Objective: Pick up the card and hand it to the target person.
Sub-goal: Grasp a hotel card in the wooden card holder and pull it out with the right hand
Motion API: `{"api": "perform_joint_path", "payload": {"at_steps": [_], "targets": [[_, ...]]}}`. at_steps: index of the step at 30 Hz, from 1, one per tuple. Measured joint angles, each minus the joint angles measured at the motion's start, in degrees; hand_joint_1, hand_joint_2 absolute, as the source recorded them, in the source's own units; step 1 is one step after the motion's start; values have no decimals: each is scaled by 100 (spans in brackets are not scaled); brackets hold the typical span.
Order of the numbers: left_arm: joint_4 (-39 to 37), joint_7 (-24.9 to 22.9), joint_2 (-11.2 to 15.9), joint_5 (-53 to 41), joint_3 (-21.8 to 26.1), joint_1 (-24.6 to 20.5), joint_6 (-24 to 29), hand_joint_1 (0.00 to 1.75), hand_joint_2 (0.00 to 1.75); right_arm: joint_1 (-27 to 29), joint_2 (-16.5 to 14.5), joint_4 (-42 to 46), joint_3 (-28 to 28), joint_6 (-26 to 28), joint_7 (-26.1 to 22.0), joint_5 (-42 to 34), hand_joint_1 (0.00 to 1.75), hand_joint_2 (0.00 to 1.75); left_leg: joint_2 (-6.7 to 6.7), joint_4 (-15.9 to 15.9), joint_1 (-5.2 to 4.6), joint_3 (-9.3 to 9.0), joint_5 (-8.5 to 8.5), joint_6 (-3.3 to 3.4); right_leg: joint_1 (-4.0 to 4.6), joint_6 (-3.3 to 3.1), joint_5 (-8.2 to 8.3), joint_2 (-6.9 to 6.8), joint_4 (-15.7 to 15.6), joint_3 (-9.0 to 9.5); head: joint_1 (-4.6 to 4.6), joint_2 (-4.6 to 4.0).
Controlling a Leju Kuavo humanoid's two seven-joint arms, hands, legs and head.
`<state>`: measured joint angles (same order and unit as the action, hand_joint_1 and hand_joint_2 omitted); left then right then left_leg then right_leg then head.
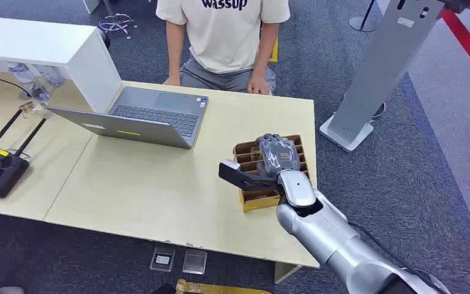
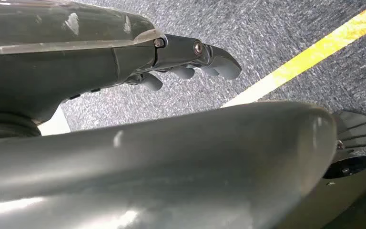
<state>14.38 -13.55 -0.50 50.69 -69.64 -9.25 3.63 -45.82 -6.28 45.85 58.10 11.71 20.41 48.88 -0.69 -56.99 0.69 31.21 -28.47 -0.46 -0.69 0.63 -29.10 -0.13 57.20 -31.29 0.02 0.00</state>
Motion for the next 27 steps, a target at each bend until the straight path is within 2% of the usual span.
{"api": "perform_joint_path", "payload": {"at_steps": [7, 12, 27], "targets": [[0, 0, 0, -15, 0, -1, 5, 0, 0, -21, -18, -82, 0, 22, 0, 11, 88, 175, 0, 0, 0, 0, 0, 0, 0, 0, 0, 0, 0, 0, 2, 0], [0, 0, 0, -35, 0, -5, 4, 0, 0, -38, -39, -130, 0, 38, -5, 14, 111, 175, 0, 0, 0, -1, 0, 0, 0, 0, 0, 0, 0, 0, 2, 0], [0, 8, 0, -135, -5, -24, -15, 0, 0, -38, -41, -178, 0, 26, -4, -22, 134, 175, 0, 0, 0, -2, 0, 0, 0, 0, 0, 0, 0, 0, 1, 0]]}}
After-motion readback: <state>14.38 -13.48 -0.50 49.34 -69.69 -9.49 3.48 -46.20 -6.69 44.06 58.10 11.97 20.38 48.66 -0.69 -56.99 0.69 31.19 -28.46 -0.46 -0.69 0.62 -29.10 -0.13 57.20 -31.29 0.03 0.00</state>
